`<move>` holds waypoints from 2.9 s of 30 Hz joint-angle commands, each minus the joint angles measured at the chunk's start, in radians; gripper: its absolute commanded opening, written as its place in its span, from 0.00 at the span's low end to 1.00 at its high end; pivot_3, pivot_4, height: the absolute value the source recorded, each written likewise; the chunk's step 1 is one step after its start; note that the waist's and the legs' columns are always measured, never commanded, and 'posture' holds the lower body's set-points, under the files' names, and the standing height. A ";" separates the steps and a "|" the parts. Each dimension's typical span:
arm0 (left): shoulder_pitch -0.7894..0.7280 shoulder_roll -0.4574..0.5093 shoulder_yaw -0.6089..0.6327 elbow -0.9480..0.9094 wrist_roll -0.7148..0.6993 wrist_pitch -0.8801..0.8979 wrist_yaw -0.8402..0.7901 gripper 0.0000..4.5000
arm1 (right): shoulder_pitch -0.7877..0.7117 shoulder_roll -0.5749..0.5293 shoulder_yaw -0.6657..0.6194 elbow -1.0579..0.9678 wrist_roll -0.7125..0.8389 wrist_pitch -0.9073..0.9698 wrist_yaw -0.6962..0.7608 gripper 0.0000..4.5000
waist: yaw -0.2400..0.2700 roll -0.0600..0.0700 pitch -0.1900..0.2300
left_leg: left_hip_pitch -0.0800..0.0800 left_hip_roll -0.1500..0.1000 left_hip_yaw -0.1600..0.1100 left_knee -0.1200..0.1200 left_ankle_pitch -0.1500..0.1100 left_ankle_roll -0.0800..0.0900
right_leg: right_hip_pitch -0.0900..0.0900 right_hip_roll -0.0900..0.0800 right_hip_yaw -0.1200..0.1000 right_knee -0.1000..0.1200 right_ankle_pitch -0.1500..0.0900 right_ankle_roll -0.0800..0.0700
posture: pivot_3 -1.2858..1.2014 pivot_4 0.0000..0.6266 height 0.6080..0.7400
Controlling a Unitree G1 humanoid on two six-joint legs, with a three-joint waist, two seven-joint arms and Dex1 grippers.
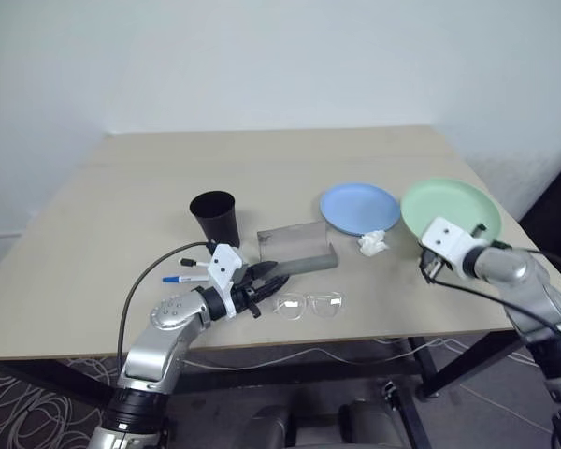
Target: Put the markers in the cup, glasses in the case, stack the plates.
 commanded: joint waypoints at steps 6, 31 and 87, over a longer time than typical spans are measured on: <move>-0.047 0.005 0.005 -0.002 0.003 -0.018 -0.001 0.43 | -0.408 0.153 0.099 0.575 -0.055 -0.399 0.110 0.03 | 0.001 0.000 0.000 | 0.005 0.000 0.001 -0.001 0.002 0.002 | 0.003 0.003 0.003 -0.001 0.000 0.001 | 0.52 0.00 1.00; -0.024 0.030 0.022 -0.039 -0.005 -0.009 0.027 0.43 | -0.569 0.282 -0.040 0.904 0.057 -0.508 0.262 0.69 | -0.001 0.000 0.000 | 0.023 -0.001 0.003 -0.012 0.005 -0.003 | 0.005 0.015 0.027 0.003 0.002 -0.003 | 0.52 0.00 1.00; -0.055 0.036 0.028 -0.024 -0.004 -0.001 0.004 0.43 | -0.621 0.412 -0.159 0.981 0.120 -0.166 -0.005 0.23 | -0.001 0.000 0.000 | 0.025 0.003 0.008 -0.014 0.005 -0.003 | 0.005 0.018 0.029 0.001 0.003 -0.004 | 0.52 0.00 1.00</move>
